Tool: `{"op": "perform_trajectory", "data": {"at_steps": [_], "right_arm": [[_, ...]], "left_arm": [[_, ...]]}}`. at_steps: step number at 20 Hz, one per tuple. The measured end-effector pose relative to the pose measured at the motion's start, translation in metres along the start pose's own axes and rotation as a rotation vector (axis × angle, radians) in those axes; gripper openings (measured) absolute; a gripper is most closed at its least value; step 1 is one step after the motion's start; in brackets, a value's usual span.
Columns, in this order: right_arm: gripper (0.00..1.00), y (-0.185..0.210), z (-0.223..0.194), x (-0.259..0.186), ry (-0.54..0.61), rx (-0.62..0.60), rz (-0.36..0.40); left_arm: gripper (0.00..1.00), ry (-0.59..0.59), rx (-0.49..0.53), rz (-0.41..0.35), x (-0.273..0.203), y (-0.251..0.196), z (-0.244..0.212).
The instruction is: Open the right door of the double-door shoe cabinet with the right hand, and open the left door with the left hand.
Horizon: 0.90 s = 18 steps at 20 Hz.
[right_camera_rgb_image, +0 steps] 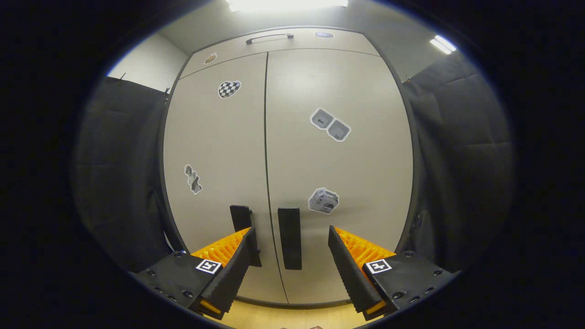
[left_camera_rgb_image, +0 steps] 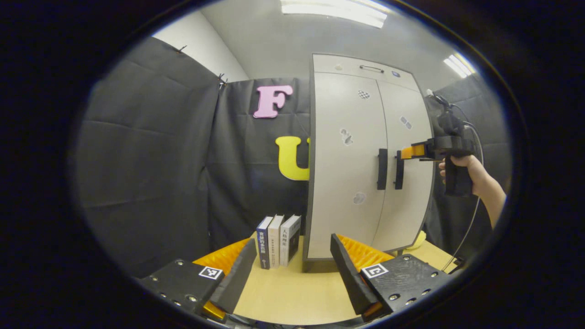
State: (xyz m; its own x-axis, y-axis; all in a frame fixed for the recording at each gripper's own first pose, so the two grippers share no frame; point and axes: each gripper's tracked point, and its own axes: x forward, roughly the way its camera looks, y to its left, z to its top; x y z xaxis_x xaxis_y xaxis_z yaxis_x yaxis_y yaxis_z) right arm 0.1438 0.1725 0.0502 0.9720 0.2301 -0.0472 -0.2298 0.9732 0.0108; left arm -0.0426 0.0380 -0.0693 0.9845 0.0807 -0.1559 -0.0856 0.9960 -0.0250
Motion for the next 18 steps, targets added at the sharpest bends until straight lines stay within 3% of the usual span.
{"op": "perform_trajectory", "data": {"at_steps": [7, 9, 10, 15, 16, 18], "right_arm": [[0.97, -0.005, -0.016, 0.038, 0.045, 0.003, -0.057], [0.94, -0.006, -0.022, 0.045, 0.063, -0.001, -0.061], [0.87, -0.006, -0.024, 0.047, 0.069, -0.002, -0.061], [0.90, -0.005, -0.028, 0.057, 0.082, 0.012, -0.070], [0.75, -0.005, -0.030, 0.060, 0.088, 0.013, -0.070], [0.66, -0.006, -0.034, 0.062, 0.105, 0.010, -0.072]], "left_arm": [[0.94, 0.032, -0.053, 0.048, 0.007, 0.027, -0.013], [0.94, 0.040, -0.052, 0.051, 0.009, 0.031, -0.016], [0.94, 0.043, -0.051, 0.051, 0.011, 0.032, -0.017], [0.94, 0.029, -0.042, 0.032, 0.015, 0.027, -0.014], [0.94, 0.027, -0.037, 0.029, 0.016, 0.025, -0.015], [0.94, 0.026, -0.028, 0.027, 0.014, 0.024, -0.015]]}}
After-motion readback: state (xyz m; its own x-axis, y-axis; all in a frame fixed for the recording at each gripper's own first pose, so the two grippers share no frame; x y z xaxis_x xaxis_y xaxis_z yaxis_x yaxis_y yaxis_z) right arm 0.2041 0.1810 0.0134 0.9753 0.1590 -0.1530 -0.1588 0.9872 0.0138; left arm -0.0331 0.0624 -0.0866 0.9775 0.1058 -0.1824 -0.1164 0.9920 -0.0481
